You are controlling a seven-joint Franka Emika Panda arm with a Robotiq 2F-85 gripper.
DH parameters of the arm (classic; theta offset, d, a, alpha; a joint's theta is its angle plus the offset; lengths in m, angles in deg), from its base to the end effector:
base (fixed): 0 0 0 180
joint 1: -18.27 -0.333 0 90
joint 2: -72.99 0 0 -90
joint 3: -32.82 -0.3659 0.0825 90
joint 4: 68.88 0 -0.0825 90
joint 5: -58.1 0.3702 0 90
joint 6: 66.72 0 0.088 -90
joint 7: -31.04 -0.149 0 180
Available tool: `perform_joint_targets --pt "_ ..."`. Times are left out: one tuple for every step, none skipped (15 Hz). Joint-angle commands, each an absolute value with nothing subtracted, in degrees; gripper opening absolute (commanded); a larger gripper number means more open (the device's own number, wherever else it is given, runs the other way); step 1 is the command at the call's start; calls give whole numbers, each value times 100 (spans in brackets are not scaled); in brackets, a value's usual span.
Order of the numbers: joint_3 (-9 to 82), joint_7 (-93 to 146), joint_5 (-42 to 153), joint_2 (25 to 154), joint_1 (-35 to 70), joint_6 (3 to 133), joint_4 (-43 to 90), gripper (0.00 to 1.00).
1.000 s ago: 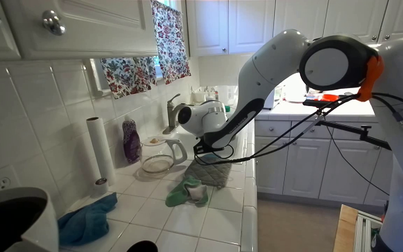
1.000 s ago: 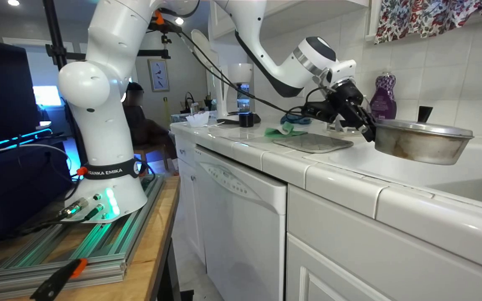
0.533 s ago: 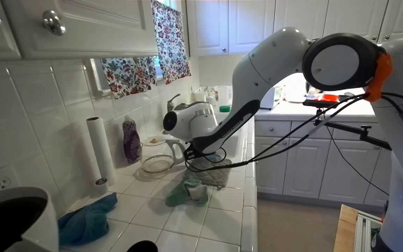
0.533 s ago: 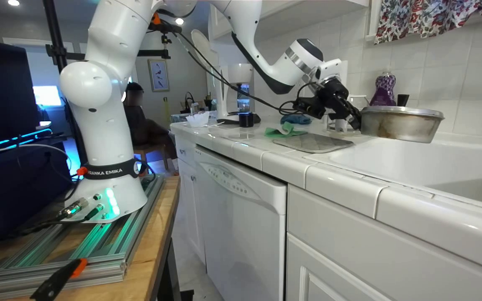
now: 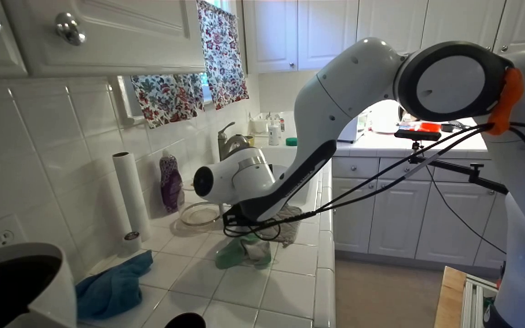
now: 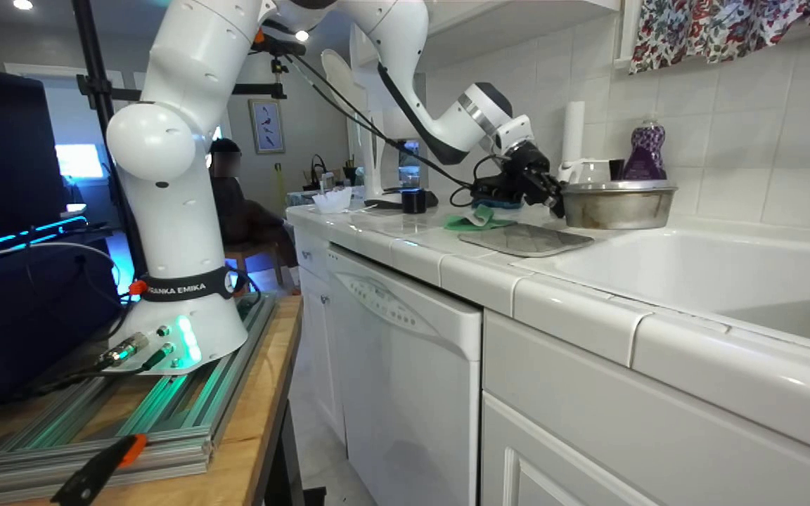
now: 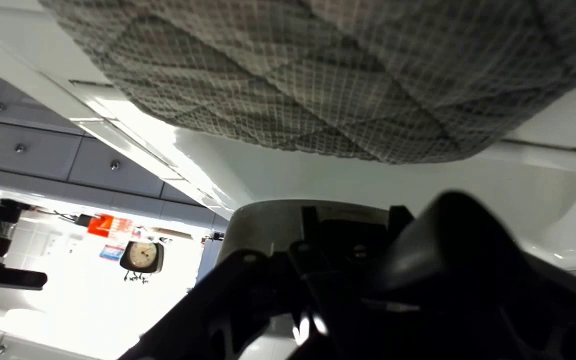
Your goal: Pick up the cloth and the pot, then put them on the left side of the counter
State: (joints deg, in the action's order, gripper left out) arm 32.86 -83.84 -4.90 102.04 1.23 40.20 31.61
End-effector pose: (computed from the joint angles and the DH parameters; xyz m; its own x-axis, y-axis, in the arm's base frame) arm 0.6543 0.0911 0.3186 0.3137 -0.4485 0.8369 -0.9283 -0.3301 0.1710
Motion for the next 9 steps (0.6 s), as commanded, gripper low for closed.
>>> perform_joint_targets --pt "3151 -9182 -814 10235 48 3764 3176 14" --pt "3120 -9278 -803 10242 73 3791 3183 14" --pt "3087 -9350 -809 10255 88 3813 3174 14" --pt "3066 -9408 -849 10274 90 3863 3150 14" --pt "3043 -9403 -940 10331 96 3979 3075 14" --pt "3022 -9397 -1022 10381 99 4055 3005 14" --pt "3001 -9417 -1094 10408 97 4122 2953 14" --pt "2981 -9431 -1155 10402 95 4157 2949 14" --pt "2968 -9472 -1140 10373 117 4149 2964 14"
